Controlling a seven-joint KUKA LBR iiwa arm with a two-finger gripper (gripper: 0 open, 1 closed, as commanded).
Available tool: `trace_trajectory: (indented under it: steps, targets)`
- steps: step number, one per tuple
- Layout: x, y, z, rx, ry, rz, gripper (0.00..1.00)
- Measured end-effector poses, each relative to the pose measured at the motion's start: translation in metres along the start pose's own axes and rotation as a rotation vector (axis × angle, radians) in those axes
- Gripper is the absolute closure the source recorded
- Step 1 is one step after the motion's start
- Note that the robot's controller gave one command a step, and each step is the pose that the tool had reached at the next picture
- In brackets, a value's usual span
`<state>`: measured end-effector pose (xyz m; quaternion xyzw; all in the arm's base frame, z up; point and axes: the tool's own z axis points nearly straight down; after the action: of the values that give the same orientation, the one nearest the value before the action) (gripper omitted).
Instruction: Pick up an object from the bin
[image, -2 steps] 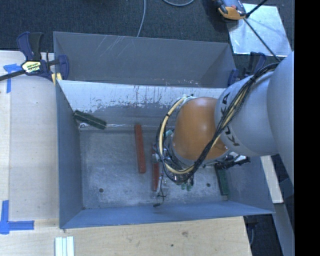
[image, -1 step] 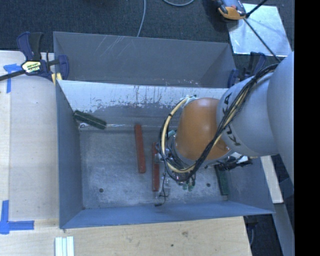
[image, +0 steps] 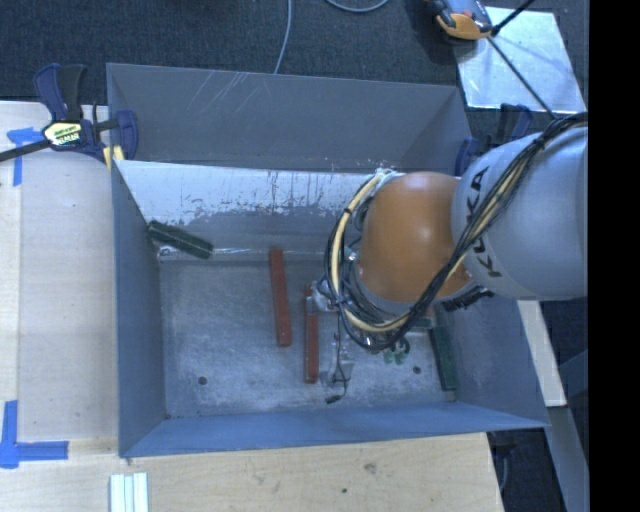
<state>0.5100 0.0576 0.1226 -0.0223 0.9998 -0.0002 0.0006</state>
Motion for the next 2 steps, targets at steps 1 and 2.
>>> trace_trajectory:
  steps: [1, 2]
  targets:
    - [-0.0636, 0.0275, 0.0459, -0.004, -0.015, -0.221, 1.0]
    - [-0.0636, 0.0275, 0.0459, -0.004, -0.015, -0.221, 1.0]
